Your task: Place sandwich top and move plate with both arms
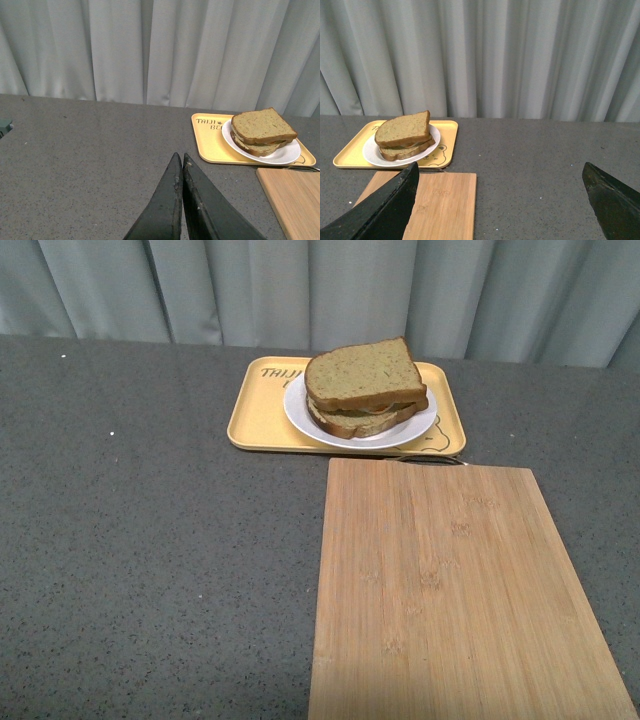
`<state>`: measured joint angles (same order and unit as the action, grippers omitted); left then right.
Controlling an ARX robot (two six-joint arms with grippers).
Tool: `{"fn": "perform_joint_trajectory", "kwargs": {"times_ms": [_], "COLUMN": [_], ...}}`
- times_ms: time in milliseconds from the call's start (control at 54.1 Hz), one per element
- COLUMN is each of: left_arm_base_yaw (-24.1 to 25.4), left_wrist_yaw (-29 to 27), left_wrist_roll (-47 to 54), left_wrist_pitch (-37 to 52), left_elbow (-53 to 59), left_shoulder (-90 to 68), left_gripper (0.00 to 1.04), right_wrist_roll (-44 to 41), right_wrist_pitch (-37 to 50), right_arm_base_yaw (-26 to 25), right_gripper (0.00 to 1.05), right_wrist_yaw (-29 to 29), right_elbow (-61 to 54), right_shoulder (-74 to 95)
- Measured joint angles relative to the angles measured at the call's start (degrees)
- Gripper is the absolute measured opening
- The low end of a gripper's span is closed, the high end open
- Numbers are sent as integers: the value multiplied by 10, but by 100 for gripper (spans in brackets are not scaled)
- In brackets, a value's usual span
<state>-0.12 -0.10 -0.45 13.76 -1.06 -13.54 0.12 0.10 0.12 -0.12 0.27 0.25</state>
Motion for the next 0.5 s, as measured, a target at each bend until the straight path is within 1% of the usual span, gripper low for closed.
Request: {"fn": "perform_joint_trajectory", "kwargs": {"times_ms": [259,296,351,499], "left_arm_base_yaw": [0,0,0,0], "left_wrist_yaw": [0,0,1,1], "left_wrist_roll": [0,0,0,0], "left_wrist_pitch": [-46,-90,-129,-136], "left_elbow": [0,0,0,0], "left_shoulder": [46,76,112,132], "left_gripper": [4,4,4,4], "right_wrist_roll": [0,0,0,0], "right_wrist_pitch": [0,0,0,0], "right_arm_base_yaw": [0,0,0,0], "right_gripper": [95,95,95,95], "right_wrist_yaw": [0,0,0,0], "right_elbow": [0,0,0,0], "right_shoulder": [0,0,0,0]}}
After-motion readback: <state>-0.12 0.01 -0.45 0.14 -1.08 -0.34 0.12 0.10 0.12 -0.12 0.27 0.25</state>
